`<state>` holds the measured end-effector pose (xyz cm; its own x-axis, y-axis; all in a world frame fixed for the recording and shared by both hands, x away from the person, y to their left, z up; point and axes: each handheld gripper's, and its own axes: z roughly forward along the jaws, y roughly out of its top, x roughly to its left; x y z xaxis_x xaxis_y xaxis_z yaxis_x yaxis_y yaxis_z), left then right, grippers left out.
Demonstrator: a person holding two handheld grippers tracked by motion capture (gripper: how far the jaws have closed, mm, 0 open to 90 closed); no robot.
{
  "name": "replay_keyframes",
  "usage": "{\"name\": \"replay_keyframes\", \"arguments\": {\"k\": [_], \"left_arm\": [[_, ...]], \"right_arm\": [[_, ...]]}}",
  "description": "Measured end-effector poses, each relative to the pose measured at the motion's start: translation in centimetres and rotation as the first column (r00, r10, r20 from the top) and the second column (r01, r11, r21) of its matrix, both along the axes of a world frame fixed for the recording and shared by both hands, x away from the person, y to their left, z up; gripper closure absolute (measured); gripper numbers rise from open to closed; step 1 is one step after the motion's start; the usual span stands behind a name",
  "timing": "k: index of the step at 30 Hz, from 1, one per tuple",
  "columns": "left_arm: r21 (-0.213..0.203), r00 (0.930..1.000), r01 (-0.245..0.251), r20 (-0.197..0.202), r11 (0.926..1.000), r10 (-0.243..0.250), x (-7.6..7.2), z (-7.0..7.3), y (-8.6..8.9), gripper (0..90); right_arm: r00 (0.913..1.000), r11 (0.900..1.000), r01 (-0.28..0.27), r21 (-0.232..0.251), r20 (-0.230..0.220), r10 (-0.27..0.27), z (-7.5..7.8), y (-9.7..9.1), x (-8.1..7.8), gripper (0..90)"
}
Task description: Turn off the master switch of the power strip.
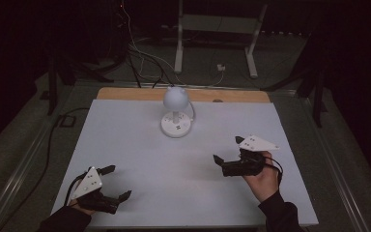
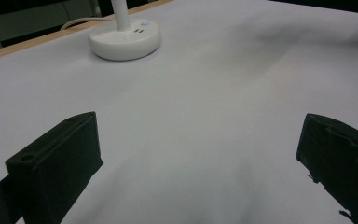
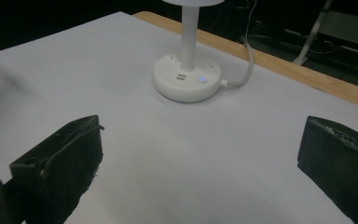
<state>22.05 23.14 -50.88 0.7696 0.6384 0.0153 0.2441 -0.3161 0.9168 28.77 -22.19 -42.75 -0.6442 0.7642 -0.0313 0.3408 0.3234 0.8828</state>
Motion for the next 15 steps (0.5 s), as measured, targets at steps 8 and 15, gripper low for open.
{"name": "replay_keyframes", "arguments": {"k": [8,15], "left_arm": [[-0.002,1.0,-0.003,-0.001,1.0,0.003,0.0,0.0,0.0,0.3],[-0.005,1.0,-0.001,0.002,1.0,0.001,0.1,0.1,0.0,0.3]], "right_arm": [[0.9999,0.9999,-0.001,0.016,0.017,0.0,0.9,0.2,1.2,0.0],[0.9996,0.9995,-0.012,0.029,0.028,0.011,1.7,0.9,2.1,0.0]]}}
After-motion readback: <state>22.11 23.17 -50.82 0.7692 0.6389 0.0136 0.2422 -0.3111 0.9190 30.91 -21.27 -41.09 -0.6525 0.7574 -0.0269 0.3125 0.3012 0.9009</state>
